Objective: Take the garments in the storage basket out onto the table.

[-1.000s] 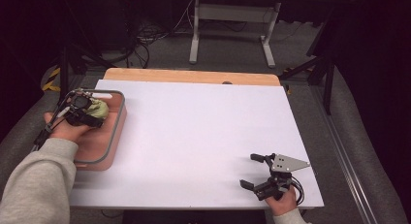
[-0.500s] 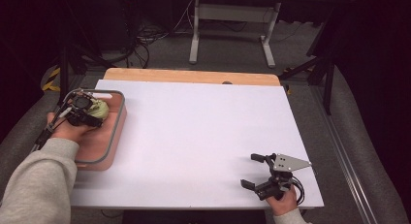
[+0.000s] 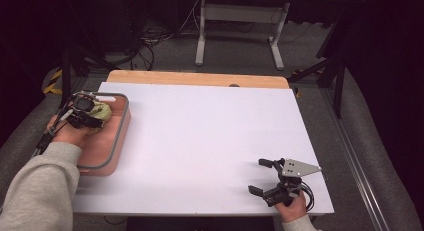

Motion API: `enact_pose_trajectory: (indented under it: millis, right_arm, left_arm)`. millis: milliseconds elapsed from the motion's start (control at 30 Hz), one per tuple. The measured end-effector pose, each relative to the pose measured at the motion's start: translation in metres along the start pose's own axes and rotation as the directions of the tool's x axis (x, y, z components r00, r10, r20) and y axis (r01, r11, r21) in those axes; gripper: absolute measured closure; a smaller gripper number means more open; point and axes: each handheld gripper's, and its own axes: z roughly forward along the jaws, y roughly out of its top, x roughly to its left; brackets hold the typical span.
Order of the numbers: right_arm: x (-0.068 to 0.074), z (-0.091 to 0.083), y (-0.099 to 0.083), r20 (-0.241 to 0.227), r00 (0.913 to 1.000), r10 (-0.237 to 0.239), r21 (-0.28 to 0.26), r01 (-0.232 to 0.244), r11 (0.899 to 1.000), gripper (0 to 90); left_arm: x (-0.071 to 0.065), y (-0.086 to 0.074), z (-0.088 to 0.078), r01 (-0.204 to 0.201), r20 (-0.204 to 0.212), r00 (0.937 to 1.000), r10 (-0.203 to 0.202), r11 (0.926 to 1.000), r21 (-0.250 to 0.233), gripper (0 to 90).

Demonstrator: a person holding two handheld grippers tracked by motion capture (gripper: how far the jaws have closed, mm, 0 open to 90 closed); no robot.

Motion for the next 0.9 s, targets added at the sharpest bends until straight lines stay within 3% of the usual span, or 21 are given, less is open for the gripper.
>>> enact_pose_trajectory:
  millis: [267,600,800,900]
  right_arm:
    - [0.0,0.0,0.0,0.003,1.0,-0.001,0.0,0.001,1.0,0.1]
    - [0.0,0.0,0.0,0.008,1.0,0.001,0.004,-0.001,1.0,0.1]
    - [-0.001,0.001,0.0,0.008,1.0,0.004,0.008,-0.004,1.0,0.1]
    - [-0.001,0.001,-0.001,0.008,1.0,0.005,0.008,-0.005,1.0,0.1]
  left_arm:
    - [-0.001,-0.001,-0.005,-0.017,-0.013,0.9998,0.016,0.9997,-0.015,50.5]
    - [0.002,-0.004,-0.012,0.0,0.0,1.0,0.0,0.9987,-0.052,51.0]
    - [0.007,-0.011,-0.027,0.041,0.038,0.9986,-0.036,0.9914,-0.124,50.6]
    - [0.009,-0.014,-0.033,0.068,0.064,0.9963,-0.058,0.984,-0.165,50.6]
